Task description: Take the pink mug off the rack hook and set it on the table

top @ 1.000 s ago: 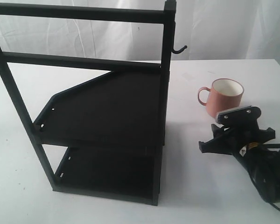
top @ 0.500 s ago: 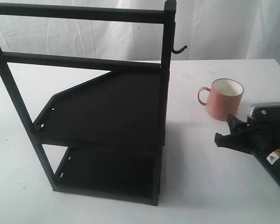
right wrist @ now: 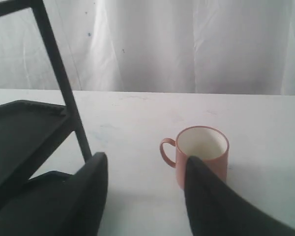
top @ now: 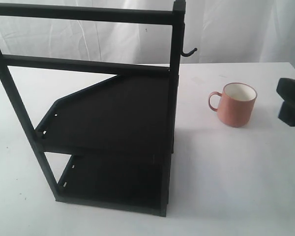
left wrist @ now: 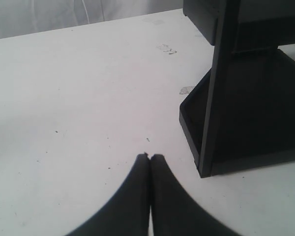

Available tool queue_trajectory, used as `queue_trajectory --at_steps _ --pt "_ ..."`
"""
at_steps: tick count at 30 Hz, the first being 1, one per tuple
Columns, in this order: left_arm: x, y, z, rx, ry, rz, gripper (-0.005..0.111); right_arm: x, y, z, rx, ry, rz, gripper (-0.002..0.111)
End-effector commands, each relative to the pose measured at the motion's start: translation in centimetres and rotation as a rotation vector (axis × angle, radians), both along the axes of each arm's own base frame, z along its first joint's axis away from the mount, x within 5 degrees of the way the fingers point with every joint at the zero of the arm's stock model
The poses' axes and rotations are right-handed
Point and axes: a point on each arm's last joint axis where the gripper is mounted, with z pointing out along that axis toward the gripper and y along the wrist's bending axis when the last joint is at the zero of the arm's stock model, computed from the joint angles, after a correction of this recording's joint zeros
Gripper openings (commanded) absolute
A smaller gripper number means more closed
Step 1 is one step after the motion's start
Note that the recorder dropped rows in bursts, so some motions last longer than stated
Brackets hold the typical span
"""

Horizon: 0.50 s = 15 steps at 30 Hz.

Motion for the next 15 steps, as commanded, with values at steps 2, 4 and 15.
queue_trajectory --at_steps 2,4,15 --pt "0.0 0.0 -0.1 -0.008 0.000 0.005 0.000 -4.7 -0.9 1.5 -0.031 0.022 0.045 0.043" --pt "0.0 0.0 -0.1 -0.008 0.000 0.005 0.000 -6.1 -1.2 1.7 -0.040 0.009 0.051 0.034" --pt "0.0 0.0 -0.1 -0.008 0.000 0.005 0.000 -11.5 -2.4 1.1 -0.047 -0.012 0.079 0.000"
